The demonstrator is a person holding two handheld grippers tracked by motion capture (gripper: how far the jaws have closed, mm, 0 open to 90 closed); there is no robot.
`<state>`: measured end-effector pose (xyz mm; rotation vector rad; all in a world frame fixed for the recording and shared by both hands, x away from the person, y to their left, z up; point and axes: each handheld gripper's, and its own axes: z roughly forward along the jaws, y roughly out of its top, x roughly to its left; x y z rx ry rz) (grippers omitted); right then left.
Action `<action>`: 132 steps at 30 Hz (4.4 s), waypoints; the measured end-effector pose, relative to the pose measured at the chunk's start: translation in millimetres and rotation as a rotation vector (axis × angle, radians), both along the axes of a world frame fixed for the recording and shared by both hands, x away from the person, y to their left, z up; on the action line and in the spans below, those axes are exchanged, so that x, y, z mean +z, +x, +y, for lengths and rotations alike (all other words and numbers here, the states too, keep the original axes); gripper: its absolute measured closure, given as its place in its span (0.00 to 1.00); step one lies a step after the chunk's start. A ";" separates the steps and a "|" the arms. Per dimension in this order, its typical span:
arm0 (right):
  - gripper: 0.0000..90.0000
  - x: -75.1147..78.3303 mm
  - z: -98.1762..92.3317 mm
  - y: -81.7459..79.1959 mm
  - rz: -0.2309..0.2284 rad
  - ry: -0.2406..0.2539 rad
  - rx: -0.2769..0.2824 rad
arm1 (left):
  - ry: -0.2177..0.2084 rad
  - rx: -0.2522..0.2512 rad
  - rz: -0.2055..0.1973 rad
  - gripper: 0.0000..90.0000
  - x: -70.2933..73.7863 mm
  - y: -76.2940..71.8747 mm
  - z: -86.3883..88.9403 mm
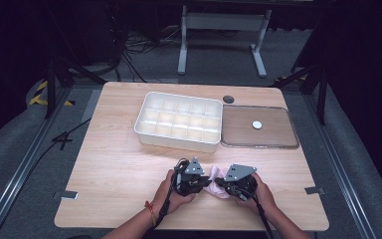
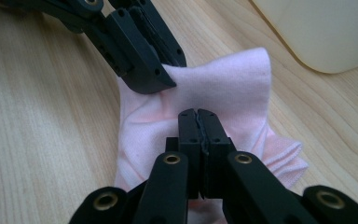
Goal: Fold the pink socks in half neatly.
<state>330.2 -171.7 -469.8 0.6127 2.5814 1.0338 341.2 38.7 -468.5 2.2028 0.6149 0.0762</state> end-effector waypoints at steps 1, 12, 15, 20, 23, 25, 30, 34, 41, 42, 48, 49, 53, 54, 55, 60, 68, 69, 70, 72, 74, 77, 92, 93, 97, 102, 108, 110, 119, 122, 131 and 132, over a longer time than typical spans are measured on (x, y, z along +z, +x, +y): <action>0.99 -0.3 0.4 0.3 -0.001 0.003 -0.001 | -0.002 0.000 -0.003 0.92 0.2 0.0 0.1; 0.95 8.2 -8.0 -0.9 -0.010 -0.006 -0.020 | -0.013 0.019 0.001 0.92 3.8 3.2 6.1; 0.97 4.2 -6.4 -0.9 0.008 -0.029 -0.007 | -0.022 0.017 -0.002 0.92 6.0 3.0 6.9; 0.98 1.3 -1.2 -3.1 -0.010 -0.045 0.005 | -0.039 0.016 -0.008 0.93 10.1 1.5 6.9; 0.98 1.9 1.2 -4.4 -0.021 -0.057 0.009 | -0.040 0.011 -0.017 0.93 11.1 1.2 5.7; 0.97 2.1 1.8 -4.2 -0.028 -0.060 0.007 | -0.036 0.013 -0.018 0.93 11.3 1.4 6.1; 0.97 7.9 -1.9 -2.2 -0.017 -0.017 -0.008 | -0.048 0.012 -0.022 0.93 12.7 1.5 6.4; 0.98 1.2 3.6 -1.7 -0.018 -0.030 -0.002 | -0.047 0.000 -0.037 0.92 13.5 -1.6 1.9; 0.91 0.5 5.2 -1.6 -0.022 0.014 -0.001 | -0.033 -0.008 -0.052 0.92 13.4 -4.2 -2.1; 0.91 1.9 2.9 -1.4 -0.025 0.022 0.002 | -0.035 -0.005 -0.049 0.92 13.7 -4.3 -1.6; 0.90 13.7 -11.6 -3.0 -0.037 0.041 -0.034 | -0.037 0.000 -0.048 0.92 13.8 -3.3 -0.2; 0.90 14.1 -13.3 -3.5 -0.043 0.028 -0.038 | -0.034 -0.002 -0.050 0.92 14.0 -3.4 -0.2; 0.92 9.0 -22.2 -1.5 -0.015 0.011 -0.058 | -0.047 -0.001 -0.046 0.92 12.8 -3.7 -2.5; 0.92 4.5 -21.9 -0.1 -0.003 -0.008 -0.057 | -0.036 -0.011 -0.050 0.92 13.1 -3.5 -2.3; 0.93 2.2 -21.7 0.4 0.002 -0.012 -0.057 | -0.034 -0.010 -0.052 0.92 13.2 -4.5 -3.7; 0.94 0.5 -19.1 1.2 0.002 -0.004 -0.056 | -0.039 -0.026 -0.060 0.91 12.0 -6.3 -9.2; 0.94 -1.7 -17.5 2.8 0.000 0.008 -0.049 | -0.032 -0.040 -0.051 0.90 8.4 -10.1 -17.4; 0.92 -0.7 -18.0 3.1 -0.003 0.004 -0.050 | -0.027 -0.049 -0.055 0.90 7.8 -10.1 -18.1; 0.92 0.3 -19.4 3.7 -0.003 0.006 -0.057 | -0.025 -0.051 -0.058 0.90 7.6 -10.7 -18.7; 0.92 2.6 -24.5 5.2 -0.007 0.019 -0.069 | -0.023 -0.056 -0.060 0.90 7.8 -10.9 -19.0; 0.95 3.6 -28.8 5.8 -0.003 0.024 -0.083 | -0.031 -0.052 -0.055 0.90 7.6 -10.4 -18.5; 0.99 -0.3 -31.0 7.0 0.025 0.024 -0.080 | -0.034 -0.055 -0.054 0.90 6.8 -10.2 -20.2; 0.97 0.2 -28.5 8.1 0.018 0.030 -0.078 | -0.023 -0.064 -0.049 0.84 -2.5 -14.1 -30.0; 0.96 2.3 -29.3 8.3 0.014 0.039 -0.084 | -0.024 -0.065 -0.049 0.83 -2.7 -14.0 -30.2; 0.90 14.0 -30.1 6.5 -0.031 0.085 -0.094 | -0.026 -0.063 -0.051 0.83 -3.1 -14.0 -30.0; 0.89 26.3 -28.5 7.1 -0.045 0.184 -0.081 | -0.030 -0.059 -0.051 0.84 -3.5 -14.1 -30.2; 0.86 20.6 -20.1 9.4 0.005 0.190 -0.067 | -0.033 -0.058 -0.054 0.84 -3.8 -13.8 -30.5; 0.85 17.8 -17.8 11.4 0.014 0.178 -0.069 | -0.034 -0.061 -0.048 0.83 -3.4 -14.1 -30.3; 0.88 5.7 -21.8 17.4 0.052 0.120 -0.084 | -0.097 -0.089 -0.050 0.78 16.1 -14.6 -16.5; 0.89 5.4 -22.5 16.3 0.047 0.112 -0.079 | -0.111 -0.082 -0.060 0.79 22.6 -11.1 -7.2; 0.89 3.8 -26.2 13.4 0.039 0.101 -0.069 | -0.023 -0.180 -0.075 0.80 -0.7 -17.3 -19.1; 0.89 3.7 -26.3 12.9 0.036 0.101 -0.068 | -0.023 -0.180 -0.075 0.80 -0.7 -17.3 -19.1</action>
